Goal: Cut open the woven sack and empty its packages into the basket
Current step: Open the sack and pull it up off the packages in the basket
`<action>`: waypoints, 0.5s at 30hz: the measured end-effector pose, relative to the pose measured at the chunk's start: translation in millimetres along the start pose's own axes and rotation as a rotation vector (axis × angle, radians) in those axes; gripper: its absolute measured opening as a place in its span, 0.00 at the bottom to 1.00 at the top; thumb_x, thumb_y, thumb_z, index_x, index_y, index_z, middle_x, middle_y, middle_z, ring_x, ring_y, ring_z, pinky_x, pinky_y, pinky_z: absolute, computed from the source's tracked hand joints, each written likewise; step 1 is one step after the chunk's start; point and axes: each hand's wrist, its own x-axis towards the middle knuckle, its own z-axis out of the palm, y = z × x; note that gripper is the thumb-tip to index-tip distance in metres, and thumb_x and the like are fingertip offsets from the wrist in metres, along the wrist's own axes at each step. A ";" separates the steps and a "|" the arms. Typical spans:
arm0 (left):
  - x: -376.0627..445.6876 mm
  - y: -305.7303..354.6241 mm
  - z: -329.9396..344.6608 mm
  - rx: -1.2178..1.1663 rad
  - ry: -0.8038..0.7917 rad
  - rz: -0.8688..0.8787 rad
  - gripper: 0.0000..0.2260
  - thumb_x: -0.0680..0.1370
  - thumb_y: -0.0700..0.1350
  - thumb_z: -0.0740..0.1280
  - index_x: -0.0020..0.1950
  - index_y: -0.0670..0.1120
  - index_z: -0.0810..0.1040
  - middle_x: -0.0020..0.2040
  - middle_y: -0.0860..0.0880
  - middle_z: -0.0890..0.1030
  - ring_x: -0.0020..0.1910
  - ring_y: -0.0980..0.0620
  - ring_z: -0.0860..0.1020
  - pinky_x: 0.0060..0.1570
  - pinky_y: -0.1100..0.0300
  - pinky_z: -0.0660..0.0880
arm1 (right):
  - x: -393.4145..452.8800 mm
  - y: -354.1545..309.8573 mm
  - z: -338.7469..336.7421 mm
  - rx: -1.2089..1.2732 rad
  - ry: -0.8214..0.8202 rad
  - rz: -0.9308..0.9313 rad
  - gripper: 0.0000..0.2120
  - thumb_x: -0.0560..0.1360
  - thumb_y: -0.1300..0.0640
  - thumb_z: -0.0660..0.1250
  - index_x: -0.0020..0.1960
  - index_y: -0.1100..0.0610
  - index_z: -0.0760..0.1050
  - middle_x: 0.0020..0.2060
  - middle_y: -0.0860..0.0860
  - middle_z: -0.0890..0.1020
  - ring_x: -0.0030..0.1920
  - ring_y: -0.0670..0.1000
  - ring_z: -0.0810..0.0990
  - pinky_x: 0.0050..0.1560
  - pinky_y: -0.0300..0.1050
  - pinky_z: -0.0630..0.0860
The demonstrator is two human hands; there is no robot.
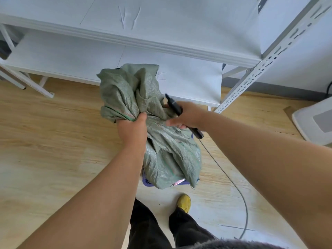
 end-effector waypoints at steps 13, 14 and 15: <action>-13.1 47.1 13.9 0.078 0.065 0.375 0.21 0.73 0.44 0.73 0.63 0.42 0.72 0.60 0.48 0.79 0.59 0.52 0.77 0.56 0.68 0.69 | 4.1 -28.8 -17.3 0.197 0.126 -0.084 0.07 0.75 0.66 0.68 0.48 0.57 0.73 0.34 0.56 0.79 0.32 0.50 0.78 0.33 0.36 0.78; -13.6 47.6 13.2 0.076 0.072 0.382 0.21 0.74 0.44 0.72 0.63 0.42 0.72 0.61 0.48 0.79 0.59 0.53 0.77 0.55 0.70 0.68 | 2.2 -28.9 -21.1 0.202 0.134 -0.096 0.08 0.75 0.67 0.68 0.48 0.56 0.73 0.33 0.56 0.79 0.32 0.51 0.77 0.33 0.36 0.78; -15.2 48.9 12.2 0.063 0.086 0.388 0.21 0.74 0.43 0.72 0.64 0.41 0.72 0.61 0.48 0.79 0.59 0.53 0.77 0.54 0.71 0.68 | -0.4 -29.3 -24.2 0.219 0.154 -0.114 0.10 0.75 0.67 0.69 0.50 0.55 0.74 0.32 0.55 0.78 0.32 0.51 0.77 0.34 0.37 0.78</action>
